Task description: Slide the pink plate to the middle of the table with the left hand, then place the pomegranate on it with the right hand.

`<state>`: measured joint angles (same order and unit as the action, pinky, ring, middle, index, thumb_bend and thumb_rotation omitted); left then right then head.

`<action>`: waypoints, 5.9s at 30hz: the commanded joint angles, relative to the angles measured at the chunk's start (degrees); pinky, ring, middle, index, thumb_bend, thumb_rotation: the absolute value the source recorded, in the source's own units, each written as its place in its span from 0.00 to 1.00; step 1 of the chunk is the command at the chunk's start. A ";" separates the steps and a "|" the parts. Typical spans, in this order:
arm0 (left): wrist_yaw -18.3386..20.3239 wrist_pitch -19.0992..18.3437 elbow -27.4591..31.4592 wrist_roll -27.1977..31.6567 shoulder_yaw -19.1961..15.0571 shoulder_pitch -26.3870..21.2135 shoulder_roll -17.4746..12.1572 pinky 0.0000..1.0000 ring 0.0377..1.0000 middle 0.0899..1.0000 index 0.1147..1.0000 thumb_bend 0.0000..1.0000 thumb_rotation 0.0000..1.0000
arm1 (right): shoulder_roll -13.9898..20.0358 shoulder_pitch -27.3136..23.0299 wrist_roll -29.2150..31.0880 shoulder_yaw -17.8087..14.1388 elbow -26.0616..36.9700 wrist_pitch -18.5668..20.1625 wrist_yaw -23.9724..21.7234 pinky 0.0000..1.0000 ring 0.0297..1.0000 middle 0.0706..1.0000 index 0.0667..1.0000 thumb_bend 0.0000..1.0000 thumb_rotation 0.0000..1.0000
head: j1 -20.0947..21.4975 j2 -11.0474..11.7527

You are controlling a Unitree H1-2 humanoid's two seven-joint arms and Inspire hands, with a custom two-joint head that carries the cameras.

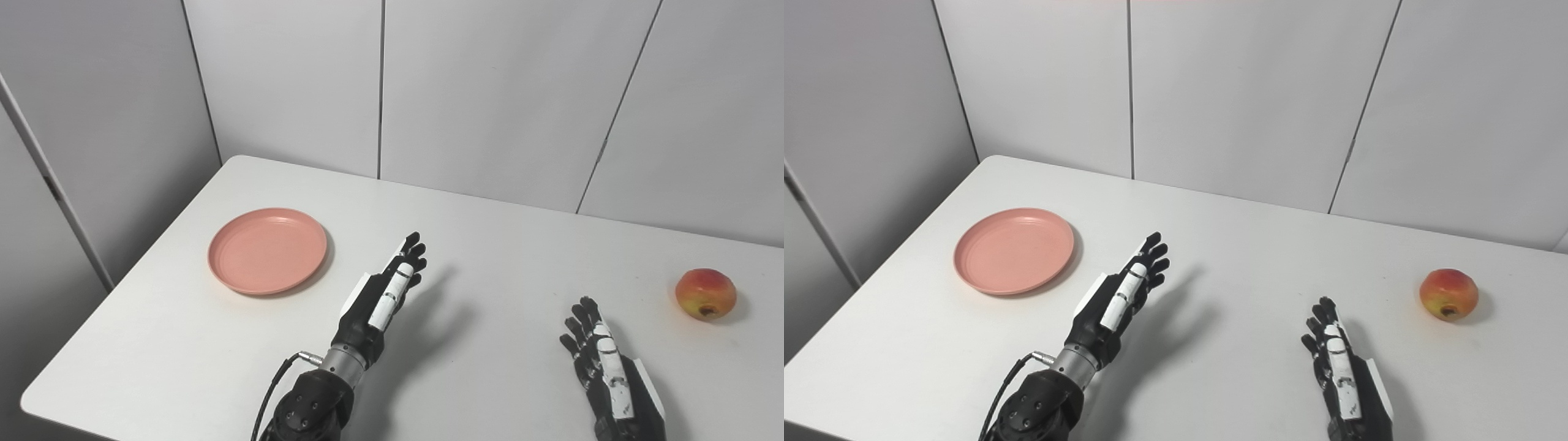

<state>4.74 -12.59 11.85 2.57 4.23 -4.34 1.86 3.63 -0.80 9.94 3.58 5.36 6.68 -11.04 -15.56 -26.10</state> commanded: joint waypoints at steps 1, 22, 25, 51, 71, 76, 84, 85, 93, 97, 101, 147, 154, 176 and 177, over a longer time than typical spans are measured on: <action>-0.26 -0.81 2.97 0.59 -0.75 -3.31 -0.32 0.97 0.97 0.98 0.99 0.44 1.00 | -0.44 -1.49 -0.24 0.14 0.89 0.08 0.21 1.00 1.00 1.00 1.00 0.10 1.00 | 0.01 -0.02; -1.08 -1.89 7.43 5.74 -9.59 -9.62 -4.50 0.98 0.99 1.00 1.00 0.45 1.00 | -0.21 -1.62 0.33 0.15 -0.38 -1.31 -0.49 1.00 1.00 1.00 1.00 0.10 1.00 | -0.72 1.12; -2.19 -1.91 7.11 5.77 -11.28 -10.55 -5.15 0.97 0.97 0.99 0.99 0.45 1.00 | -0.29 -1.61 0.63 -0.05 -0.35 -0.81 -0.41 1.00 1.00 1.00 1.00 0.11 1.00 | -0.89 1.13; -5.36 1.55 0.22 12.70 -23.36 -16.07 -12.95 1.00 0.98 0.99 0.97 0.41 1.00 | 0.06 -1.45 0.59 -0.31 -0.24 -0.42 -0.44 1.00 1.00 1.00 1.00 0.10 1.00 | -2.84 1.81; -6.09 1.22 -3.54 16.09 -28.45 -15.83 -18.50 0.98 0.97 0.97 0.96 0.41 1.00 | 0.24 -1.67 1.02 -0.48 -0.05 0.21 -0.52 1.00 1.00 1.00 1.00 0.10 1.00 | -3.45 1.77; -5.37 2.29 -5.24 18.08 -29.78 -15.10 -20.02 0.99 0.98 0.98 0.97 0.41 1.00 | 0.33 -1.64 0.55 -0.56 0.06 0.23 -0.15 1.00 1.00 1.00 1.00 0.10 1.00 | -3.58 1.78; -5.56 1.45 -5.75 20.29 -32.12 -13.92 -21.41 1.00 0.99 0.99 0.98 0.40 1.00 | 0.41 -1.64 1.02 -0.72 0.20 0.37 -0.37 1.00 1.00 1.00 1.00 0.10 1.00 | -4.02 1.72; -5.79 1.12 -5.69 20.54 -32.36 -13.88 -21.42 1.00 0.99 0.99 0.98 0.40 1.00 | 0.42 -1.62 1.04 -0.74 0.24 0.37 -0.34 1.00 1.00 1.00 1.00 0.10 1.00 | -4.08 1.69; -5.60 0.39 -7.24 21.94 -33.65 -13.04 -22.17 1.00 1.00 1.00 0.99 0.38 1.00 | 0.67 -1.60 -0.01 -0.64 0.01 -1.07 -0.26 1.00 1.00 1.00 1.00 0.08 1.00 | -4.58 1.58; -5.18 0.54 -8.26 22.30 -33.73 -12.60 -22.46 1.00 1.00 1.00 0.99 0.38 1.00 | 0.73 -1.62 0.19 -0.78 -0.20 -1.56 -0.49 1.00 1.00 1.00 1.00 0.08 1.00 | -4.71 1.38; -4.93 0.50 -9.36 22.74 -33.67 -12.32 -22.45 1.00 1.00 0.99 0.97 0.36 1.00 | 0.68 -1.51 0.14 -0.96 -0.18 -1.62 -0.31 1.00 1.00 1.00 1.00 0.08 1.00 | -4.87 1.18; 0.87 8.54 -31.45 24.29 -33.39 -11.66 -22.87 0.85 0.87 0.88 0.88 0.39 1.00 | 1.38 -1.60 2.55 -2.06 1.99 2.65 -0.64 1.00 1.00 1.00 1.00 0.09 1.00 | -6.18 -0.28; 0.39 7.56 -29.55 23.99 -31.71 -11.14 -21.41 0.94 0.93 0.93 0.91 0.39 1.00 | 1.37 -1.48 2.38 -1.96 2.40 2.91 -0.31 1.00 1.00 1.00 1.00 0.09 1.00 | -6.00 -0.58; 0.64 5.47 -28.49 23.57 -27.25 -11.26 -19.47 0.90 0.91 0.91 0.91 0.39 1.00 | 1.07 -1.62 1.46 -1.77 1.88 1.77 -0.47 1.00 1.00 1.00 1.00 0.08 1.00 | -5.01 -1.13; 0.45 5.19 -27.97 23.45 -27.05 -11.14 -19.39 0.90 0.91 0.91 0.91 0.39 1.00 | 1.02 -1.61 1.44 -1.78 1.93 1.88 -0.42 1.00 1.00 1.00 1.00 0.08 1.00 | -5.01 -1.13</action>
<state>5.04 -6.44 -17.21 26.06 -23.30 -14.34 -17.35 4.71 -1.35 11.28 2.00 6.37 9.69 -11.46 -20.57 -27.16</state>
